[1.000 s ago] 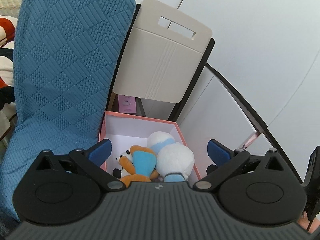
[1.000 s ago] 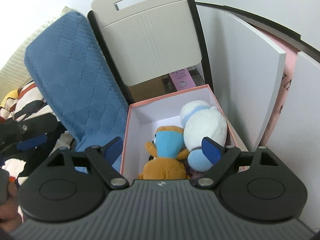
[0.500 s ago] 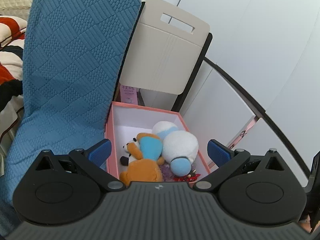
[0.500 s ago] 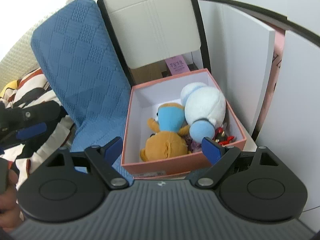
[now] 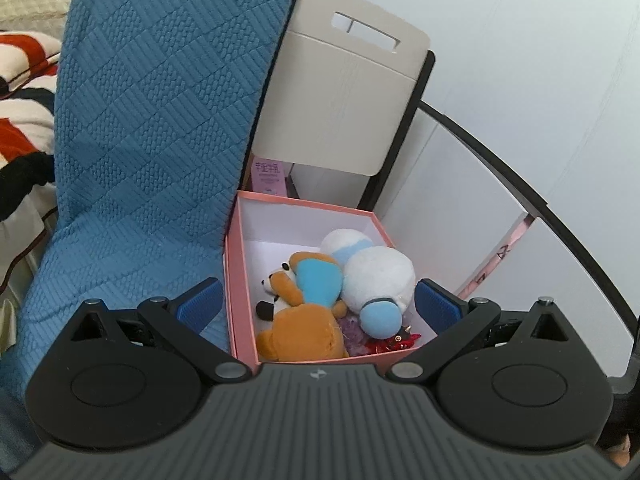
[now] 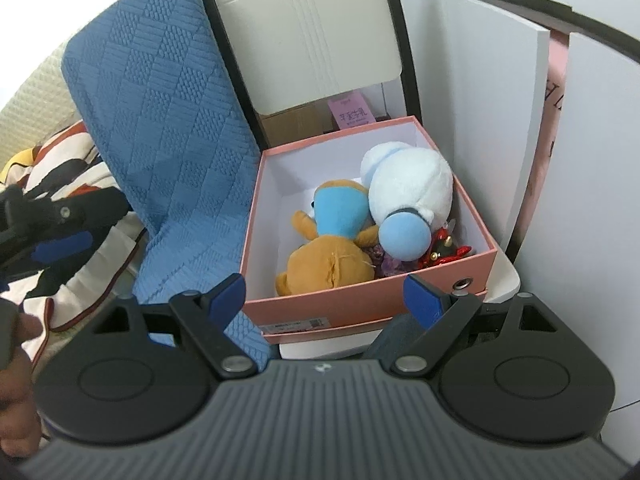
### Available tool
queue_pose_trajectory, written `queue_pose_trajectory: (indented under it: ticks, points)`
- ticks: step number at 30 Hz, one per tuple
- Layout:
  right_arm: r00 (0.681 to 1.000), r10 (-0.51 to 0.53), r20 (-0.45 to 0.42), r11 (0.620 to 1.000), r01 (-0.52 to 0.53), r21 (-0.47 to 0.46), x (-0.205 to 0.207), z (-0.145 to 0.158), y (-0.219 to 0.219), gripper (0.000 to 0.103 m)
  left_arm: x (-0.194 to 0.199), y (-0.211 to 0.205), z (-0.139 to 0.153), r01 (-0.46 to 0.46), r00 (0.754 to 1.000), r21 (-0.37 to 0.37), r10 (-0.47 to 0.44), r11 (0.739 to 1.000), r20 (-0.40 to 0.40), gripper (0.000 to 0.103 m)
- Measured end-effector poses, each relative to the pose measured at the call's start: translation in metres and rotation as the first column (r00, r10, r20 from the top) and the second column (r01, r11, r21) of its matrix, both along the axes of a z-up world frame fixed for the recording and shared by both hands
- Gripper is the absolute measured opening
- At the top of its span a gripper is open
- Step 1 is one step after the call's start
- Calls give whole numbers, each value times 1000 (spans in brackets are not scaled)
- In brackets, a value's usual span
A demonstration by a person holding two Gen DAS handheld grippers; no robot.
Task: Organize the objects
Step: 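Withdraw both tools above the filled pink box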
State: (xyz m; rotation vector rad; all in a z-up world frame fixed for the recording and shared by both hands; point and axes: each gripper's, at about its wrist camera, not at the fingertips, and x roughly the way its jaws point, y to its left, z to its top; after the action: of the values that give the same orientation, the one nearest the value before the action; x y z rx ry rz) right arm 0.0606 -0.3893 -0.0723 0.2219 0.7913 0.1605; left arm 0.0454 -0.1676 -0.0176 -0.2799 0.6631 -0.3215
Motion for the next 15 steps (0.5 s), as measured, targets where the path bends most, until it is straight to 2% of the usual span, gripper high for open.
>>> queue_pose_trajectory:
  ticks: [15]
  points:
    - [1000, -13, -14, 1000, 12, -9, 1, -4, 2, 87, 1, -2, -6, 27, 1000, -1, -27, 1000, -11, 103]
